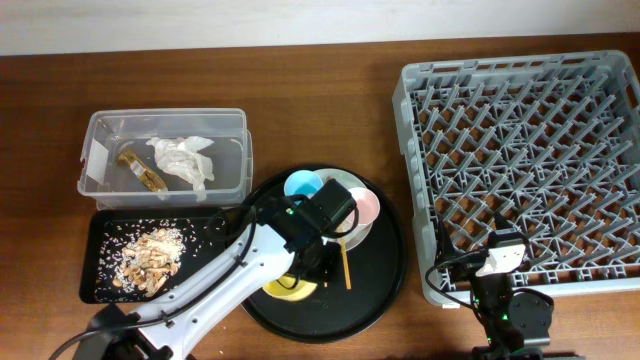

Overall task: Sort waste into correct bins and load items into the dishwasher rack
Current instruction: 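Set the empty yellow bowl back on the round tray with the left gripper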

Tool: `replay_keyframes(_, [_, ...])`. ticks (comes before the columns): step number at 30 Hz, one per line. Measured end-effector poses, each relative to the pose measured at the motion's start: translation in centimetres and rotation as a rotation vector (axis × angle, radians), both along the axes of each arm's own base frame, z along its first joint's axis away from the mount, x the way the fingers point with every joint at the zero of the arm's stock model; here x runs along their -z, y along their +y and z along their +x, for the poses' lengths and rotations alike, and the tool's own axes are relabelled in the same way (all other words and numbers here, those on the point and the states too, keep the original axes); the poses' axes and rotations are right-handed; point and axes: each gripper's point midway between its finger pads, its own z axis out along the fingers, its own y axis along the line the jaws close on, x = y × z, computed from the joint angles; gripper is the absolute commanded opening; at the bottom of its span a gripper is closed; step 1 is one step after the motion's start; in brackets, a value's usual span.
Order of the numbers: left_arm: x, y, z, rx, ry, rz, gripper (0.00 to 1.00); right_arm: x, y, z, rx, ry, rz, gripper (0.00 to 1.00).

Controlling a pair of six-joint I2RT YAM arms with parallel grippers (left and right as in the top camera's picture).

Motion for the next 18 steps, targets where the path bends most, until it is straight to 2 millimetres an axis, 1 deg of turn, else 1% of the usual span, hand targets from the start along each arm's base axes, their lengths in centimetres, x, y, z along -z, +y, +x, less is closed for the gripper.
replay_keyframes(1, [0.0, 0.2, 0.0, -0.002, 0.000, 0.010, 0.48, 0.0, 0.0, 0.0, 0.000, 0.000, 0.000, 0.99])
replay_keyframes(4, [0.1, 0.4, 0.1, -0.013, -0.006, 0.018, 0.49, 0.0, 0.0, 0.0, 0.000, 0.000, 0.000, 0.99])
replay_keyframes(5, [-0.4, 0.6, 0.5, -0.025, -0.007, 0.017, 0.49, 0.0, 0.0, 0.0, 0.000, 0.000, 0.000, 0.99])
replay_keyframes(6, [-1.6, 0.4, 1.7, -0.046, -0.033, -0.003, 0.50, 0.0, 0.0, 0.0, 0.000, 0.000, 0.000, 0.99])
replay_keyframes(8, [-5.4, 1.3, 4.3, -0.091, -0.110, -0.023, 0.53, 0.0, 0.0, 0.0, 0.000, 0.000, 0.000, 0.99])
replay_keyframes(9, [-7.2, 1.8, 5.6, -0.113, -0.165, -0.038, 0.57, 0.0, 0.0, 0.0, 0.001, 0.000, 0.000, 0.99])
replay_keyframes(10, [-9.5, 2.7, 7.0, -0.143, -0.243, -0.061, 0.60, 0.0, 0.0, 0.0, 0.000, 0.000, 0.000, 0.99])
replay_keyframes(11, [-10.4, 3.2, 7.6, -0.160, -0.277, -0.066, 0.61, 0.0, 0.0, 0.0, 0.000, 0.000, 0.000, 0.99])
replay_keyframes(12, [-11.0, 4.5, 8.5, -0.193, -0.322, -0.048, 0.62, 0.0, 0.0, 0.0, 0.000, 0.000, 0.000, 0.99])
replay_keyframes(13, [-11.1, 5.4, 9.2, -0.221, -0.345, -0.026, 0.62, 0.0, 0.0, 0.0, 0.000, 0.000, -0.001, 0.99])
replay_keyframes(14, [-11.3, 6.0, 10.2, -0.246, -0.377, -0.019, 0.62, 0.0, 0.0, 0.0, 0.000, 0.000, 0.000, 0.99])
replay_keyframes(15, [-11.9, 6.8, 11.6, -0.283, -0.430, -0.017, 0.63, 0.0, 0.0, 0.0, 0.000, 0.000, 0.000, 0.99])
replay_keyframes(16, [-12.0, 7.0, 12.2, -0.297, -0.448, -0.019, 0.63, 0.0, 0.0, 0.0, 0.000, 0.000, 0.000, 0.99])
replay_keyframes(17, [-12.5, 6.9, 13.0, -0.307, -0.480, -0.037, 0.63, 0.0, 0.0, 0.0, 0.000, 0.000, 0.000, 0.99])
replay_keyframes(18, [-12.5, 6.9, 13.2, -0.310, -0.487, -0.037, 0.63, 0.0, 0.0, 0.0, 0.000, 0.000, 0.000, 0.99])
